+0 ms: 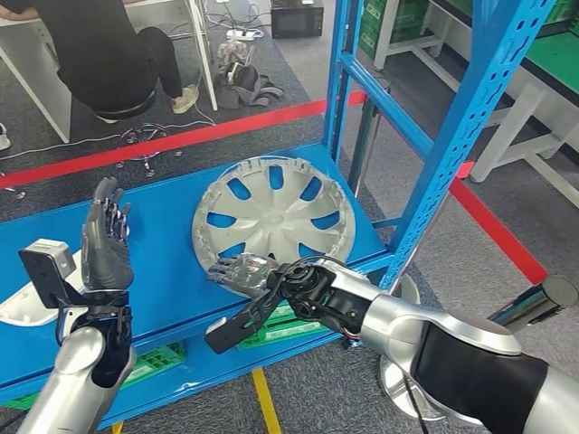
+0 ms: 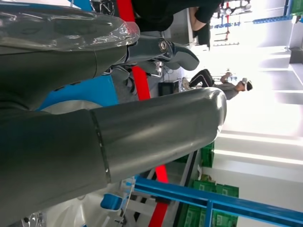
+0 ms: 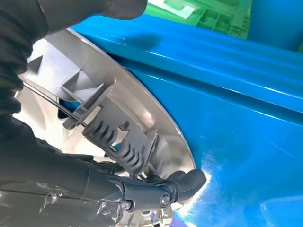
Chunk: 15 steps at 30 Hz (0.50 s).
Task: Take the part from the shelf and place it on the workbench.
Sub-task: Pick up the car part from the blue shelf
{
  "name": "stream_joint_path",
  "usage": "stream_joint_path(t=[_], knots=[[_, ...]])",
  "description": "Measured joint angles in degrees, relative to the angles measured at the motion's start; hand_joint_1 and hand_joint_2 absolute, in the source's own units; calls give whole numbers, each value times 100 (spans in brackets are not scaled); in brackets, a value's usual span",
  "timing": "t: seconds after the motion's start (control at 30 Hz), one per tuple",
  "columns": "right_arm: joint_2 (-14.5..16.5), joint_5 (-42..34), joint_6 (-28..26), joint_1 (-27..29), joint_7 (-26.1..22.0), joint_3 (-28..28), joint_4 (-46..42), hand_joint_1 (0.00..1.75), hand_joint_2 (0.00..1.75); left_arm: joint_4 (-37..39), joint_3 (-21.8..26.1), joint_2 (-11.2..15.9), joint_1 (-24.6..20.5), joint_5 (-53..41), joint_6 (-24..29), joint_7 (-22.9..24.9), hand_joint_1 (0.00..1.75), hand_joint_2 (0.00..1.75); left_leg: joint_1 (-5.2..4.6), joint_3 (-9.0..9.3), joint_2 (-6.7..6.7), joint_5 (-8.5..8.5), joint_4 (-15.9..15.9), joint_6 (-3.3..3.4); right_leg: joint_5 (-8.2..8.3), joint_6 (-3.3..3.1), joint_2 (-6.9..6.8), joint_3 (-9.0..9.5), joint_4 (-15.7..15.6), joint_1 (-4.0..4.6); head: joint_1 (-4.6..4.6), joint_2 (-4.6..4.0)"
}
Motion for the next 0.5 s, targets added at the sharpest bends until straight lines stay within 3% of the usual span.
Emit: stream_joint_path(t=[0.5], knots=[[8, 79, 215, -318, -61, -410, -264, 0, 175, 0, 16, 15, 101, -59, 106, 2, 0, 0, -1, -15, -1, 2, 1, 1, 1, 1, 0, -9, 2, 2, 3, 0]])
